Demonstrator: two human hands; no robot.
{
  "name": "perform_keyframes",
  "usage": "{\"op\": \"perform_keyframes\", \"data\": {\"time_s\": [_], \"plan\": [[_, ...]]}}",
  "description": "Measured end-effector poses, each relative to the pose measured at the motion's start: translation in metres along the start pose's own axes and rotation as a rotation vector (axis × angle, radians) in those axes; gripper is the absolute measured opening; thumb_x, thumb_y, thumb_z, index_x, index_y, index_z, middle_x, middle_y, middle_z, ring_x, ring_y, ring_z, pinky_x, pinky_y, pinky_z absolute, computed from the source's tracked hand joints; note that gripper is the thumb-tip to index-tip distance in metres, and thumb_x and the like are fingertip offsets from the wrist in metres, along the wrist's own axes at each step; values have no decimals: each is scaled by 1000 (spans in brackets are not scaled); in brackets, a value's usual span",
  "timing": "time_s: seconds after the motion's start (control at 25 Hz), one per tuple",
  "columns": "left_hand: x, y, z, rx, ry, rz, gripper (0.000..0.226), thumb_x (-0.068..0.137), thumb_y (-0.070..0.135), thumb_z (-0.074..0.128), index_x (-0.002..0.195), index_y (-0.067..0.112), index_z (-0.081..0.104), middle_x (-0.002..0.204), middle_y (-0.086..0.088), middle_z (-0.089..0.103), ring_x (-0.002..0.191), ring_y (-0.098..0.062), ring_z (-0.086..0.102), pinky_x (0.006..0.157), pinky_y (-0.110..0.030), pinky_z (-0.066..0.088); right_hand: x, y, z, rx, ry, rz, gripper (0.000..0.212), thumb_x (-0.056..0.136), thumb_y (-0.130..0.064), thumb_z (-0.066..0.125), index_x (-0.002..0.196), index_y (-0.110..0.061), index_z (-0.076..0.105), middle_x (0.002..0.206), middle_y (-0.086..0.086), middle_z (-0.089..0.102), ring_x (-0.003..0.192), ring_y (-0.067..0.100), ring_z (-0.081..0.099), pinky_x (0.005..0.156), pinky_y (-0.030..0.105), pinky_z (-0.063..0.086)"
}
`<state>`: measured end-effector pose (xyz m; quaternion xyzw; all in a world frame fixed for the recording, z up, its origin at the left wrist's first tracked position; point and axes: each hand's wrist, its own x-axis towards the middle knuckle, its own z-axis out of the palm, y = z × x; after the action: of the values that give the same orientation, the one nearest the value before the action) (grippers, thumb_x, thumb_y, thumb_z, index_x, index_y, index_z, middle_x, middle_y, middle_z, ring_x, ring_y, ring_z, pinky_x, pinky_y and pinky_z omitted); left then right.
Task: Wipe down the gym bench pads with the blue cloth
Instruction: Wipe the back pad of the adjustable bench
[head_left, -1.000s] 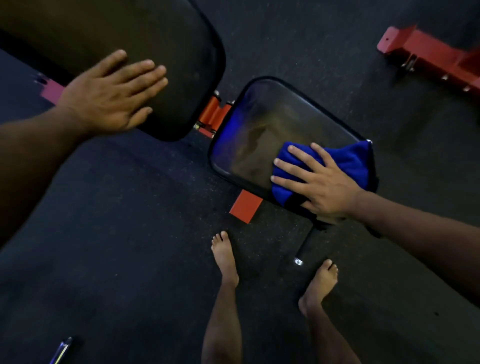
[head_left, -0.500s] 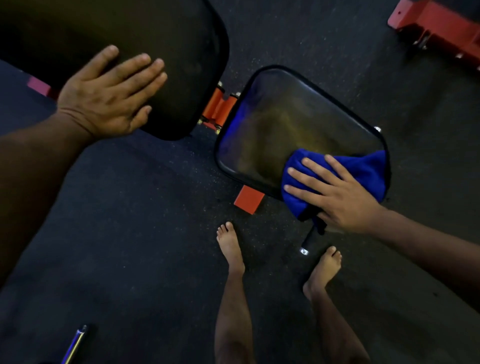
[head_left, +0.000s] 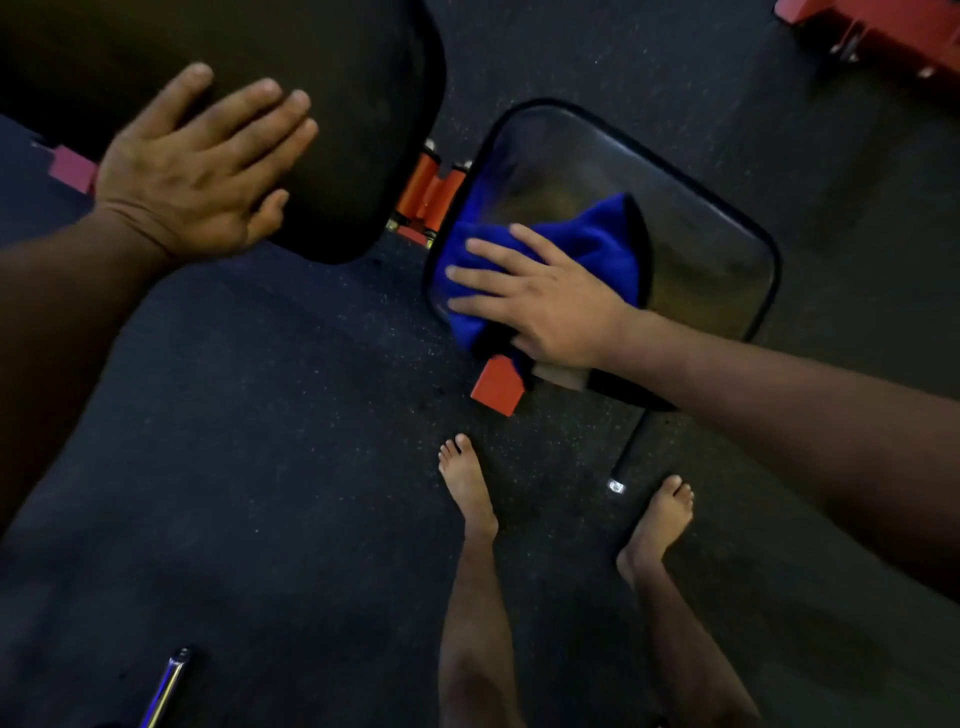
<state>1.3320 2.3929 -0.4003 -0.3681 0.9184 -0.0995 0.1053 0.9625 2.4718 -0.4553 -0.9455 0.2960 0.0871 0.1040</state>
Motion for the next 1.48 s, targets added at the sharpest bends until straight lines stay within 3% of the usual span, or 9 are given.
{"op": "perform_keyframes", "data": {"time_s": [0.16,0.32,0.48,0.6,0.72,0.8,1.12,1.36,1.48], "plan": [[-6,-4,-3,39,3,-4,64,107,42,18,164,14,7,171,-9,6,158,-26,2,124,-51,-1,-107,8,12,-17,-36,53,88,72,-22,64,153,-32,32,165,-6,14,153,24,4,121,53,9],[3,-1,-22,73,-52,-13,63,107,40,21,162,10,17,171,-10,11,158,-27,8,125,-51,-1,-91,-21,11,107,47,496,88,71,-14,67,150,-32,36,163,-8,19,152,22,9,121,53,8],[10,-14,-50,151,-185,175,69,107,47,24,161,6,15,170,-15,12,156,-31,15,125,-45,1,-69,-64,-1,410,135,795,77,75,-4,62,146,-27,42,161,-4,28,151,24,15,121,54,12],[39,-49,-80,408,-364,481,80,96,62,-7,161,15,-9,170,-10,-7,158,-24,5,126,-51,3,-83,-107,-17,717,536,1130,76,72,9,53,143,-15,46,152,7,41,143,26,34,120,44,23],[51,-73,-77,381,-414,591,80,94,67,-13,159,22,-21,168,-3,-19,156,-21,-13,123,-59,-10,-98,-144,-21,1063,1037,1931,58,93,-5,51,149,-15,38,147,7,46,137,22,42,119,40,27],[52,-78,-66,347,-372,599,80,95,70,-11,160,24,-16,169,-3,-16,155,-20,-18,123,-60,-8,-95,-139,-17,1315,1288,2284,58,101,-20,47,155,-26,24,153,0,39,141,17,38,119,38,25],[52,-87,-49,236,-258,624,80,97,70,-3,163,24,3,170,-3,2,157,-20,-3,124,-60,-5,11,-74,5,1060,1384,2608,59,103,-25,45,155,-14,19,152,14,35,130,30,49,103,32,40],[53,-87,-46,224,-245,627,80,98,69,0,163,23,9,170,-3,7,158,-20,1,124,-60,-3,184,-128,-55,1674,1514,2455,69,104,-26,43,157,-11,1,158,18,24,135,36,42,108,37,36],[54,-85,-49,201,-249,622,80,98,69,1,163,22,11,170,-3,9,158,-20,3,124,-60,-2,179,-119,-40,1768,1646,2571,60,105,-22,42,155,-6,13,152,20,33,132,36,45,97,30,37]]}}
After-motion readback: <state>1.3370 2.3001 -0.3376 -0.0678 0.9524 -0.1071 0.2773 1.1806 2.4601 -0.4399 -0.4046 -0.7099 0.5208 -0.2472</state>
